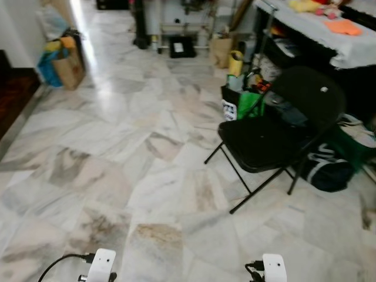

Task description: Setting the table

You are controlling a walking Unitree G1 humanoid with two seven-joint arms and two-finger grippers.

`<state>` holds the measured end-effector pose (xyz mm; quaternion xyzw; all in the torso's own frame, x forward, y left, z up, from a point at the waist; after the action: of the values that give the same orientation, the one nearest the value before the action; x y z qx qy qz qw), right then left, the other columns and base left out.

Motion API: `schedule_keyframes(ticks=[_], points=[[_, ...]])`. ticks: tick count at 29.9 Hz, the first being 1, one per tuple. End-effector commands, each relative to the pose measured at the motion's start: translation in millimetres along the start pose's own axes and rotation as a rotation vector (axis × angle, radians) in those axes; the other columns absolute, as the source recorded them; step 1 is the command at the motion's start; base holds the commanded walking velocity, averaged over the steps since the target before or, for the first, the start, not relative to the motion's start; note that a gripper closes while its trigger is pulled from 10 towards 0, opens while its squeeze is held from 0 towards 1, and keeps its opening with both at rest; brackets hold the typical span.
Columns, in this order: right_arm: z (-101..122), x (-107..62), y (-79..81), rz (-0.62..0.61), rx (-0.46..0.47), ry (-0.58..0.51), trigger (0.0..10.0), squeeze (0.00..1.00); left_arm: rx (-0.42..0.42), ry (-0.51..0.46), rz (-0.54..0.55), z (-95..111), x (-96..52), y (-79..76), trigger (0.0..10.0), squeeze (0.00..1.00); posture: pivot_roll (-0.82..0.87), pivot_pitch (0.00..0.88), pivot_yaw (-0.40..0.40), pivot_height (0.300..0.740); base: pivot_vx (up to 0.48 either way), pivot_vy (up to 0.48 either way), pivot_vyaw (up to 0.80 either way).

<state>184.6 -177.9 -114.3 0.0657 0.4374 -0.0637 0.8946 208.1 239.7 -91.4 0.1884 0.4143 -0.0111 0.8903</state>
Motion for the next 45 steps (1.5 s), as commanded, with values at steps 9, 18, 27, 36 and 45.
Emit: schedule_keyframes(ticks=[9,18,27,36,45], points=[[2.5,2.0,-14.6,0.021,0.284,0.085,10.0,0.0,-0.214,0.019,-0.09,6.1,2.6,-21.7,10.0,0.0,0.21,0.0,-0.125,0.74,0.0,0.0,-0.78],[4.1,2.3,-17.6,0.016,0.23,0.093,10.0,0.0,-0.17,0.06,-0.116,-2.8,0.7,-28.8,10.0,0.0,0.19,0.0,-0.127,0.74,0.0,0.0,-0.78],[9.7,4.4,-14.9,0.006,0.199,0.102,10.0,0.0,-0.141,0.052,-0.119,0.1,1.3,-30.2,10.0,0.0,0.2,0.0,-0.133,0.74,0.0,0.0,-0.78],[4.7,3.7,-8.4,0.01,0.219,0.095,10.0,0.0,-0.082,0.05,-0.108,-0.3,1.5,-23.0,10.0,0.0,0.21,0.0,-0.112,0.74,0.0,-0.263,-0.78],[1.0,3.1,-7.4,0.015,0.208,0.11,10.0,0.0,-0.07,0.03,-0.109,4.0,2.3,-18.0,10.0,0.0,0.21,0.0,-0.109,0.74,0.0,0.0,-0.78]])
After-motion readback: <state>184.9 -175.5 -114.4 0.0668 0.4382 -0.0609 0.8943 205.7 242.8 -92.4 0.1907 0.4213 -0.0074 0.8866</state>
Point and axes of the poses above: a point about 5 cm out from each wrist's last joint towards the gripper, its own x axis pointing out of the wrist towards the gripper, its own z axis along the axis of the wrist's last joint, y = z × x, the point moved 3 cm from there along x, pointing out of the wrist towards the gripper, and after that the axes turned 8 degrees about x, right-handed, at the moved point
